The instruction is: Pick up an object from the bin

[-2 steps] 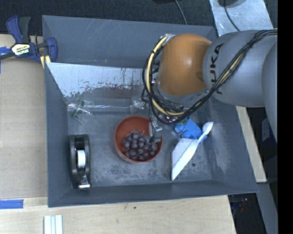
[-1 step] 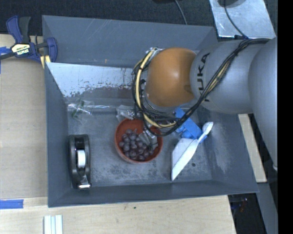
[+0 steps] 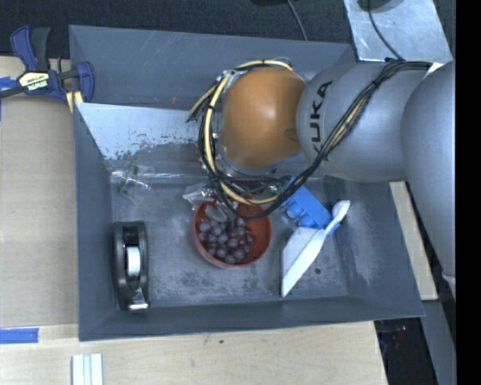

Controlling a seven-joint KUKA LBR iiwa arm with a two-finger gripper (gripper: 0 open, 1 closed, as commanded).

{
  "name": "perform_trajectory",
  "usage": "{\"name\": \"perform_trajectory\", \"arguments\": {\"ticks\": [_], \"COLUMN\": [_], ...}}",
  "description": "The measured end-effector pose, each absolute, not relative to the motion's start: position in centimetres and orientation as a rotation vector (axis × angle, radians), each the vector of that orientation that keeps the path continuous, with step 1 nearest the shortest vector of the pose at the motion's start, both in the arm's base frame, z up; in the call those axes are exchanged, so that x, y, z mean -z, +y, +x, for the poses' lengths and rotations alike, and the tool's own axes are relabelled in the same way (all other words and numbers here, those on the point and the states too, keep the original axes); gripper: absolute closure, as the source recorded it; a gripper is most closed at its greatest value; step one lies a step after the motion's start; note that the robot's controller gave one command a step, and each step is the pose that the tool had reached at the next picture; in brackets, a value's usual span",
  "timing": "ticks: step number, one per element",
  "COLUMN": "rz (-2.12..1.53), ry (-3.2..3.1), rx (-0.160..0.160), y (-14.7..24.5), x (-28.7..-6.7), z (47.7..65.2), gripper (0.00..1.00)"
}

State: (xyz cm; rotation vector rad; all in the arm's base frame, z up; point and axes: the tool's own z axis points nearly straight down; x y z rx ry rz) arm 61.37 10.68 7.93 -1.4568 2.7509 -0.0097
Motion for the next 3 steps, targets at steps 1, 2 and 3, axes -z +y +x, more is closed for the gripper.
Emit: {"name": "perform_trajectory", "arguments": {"ticks": [1,2,3], "rz": [-1.456,-1.453,-1.451], "ry": [2.751,2.752,2.756], "rx": [0.010,0.009,0.007], "y": [10.7,10.7,10.7], "x": [-7.9,-8.2,-10.0], "z": [61.4,61.4,61.2], "gripper": [1.00,1.00,1.00]}}
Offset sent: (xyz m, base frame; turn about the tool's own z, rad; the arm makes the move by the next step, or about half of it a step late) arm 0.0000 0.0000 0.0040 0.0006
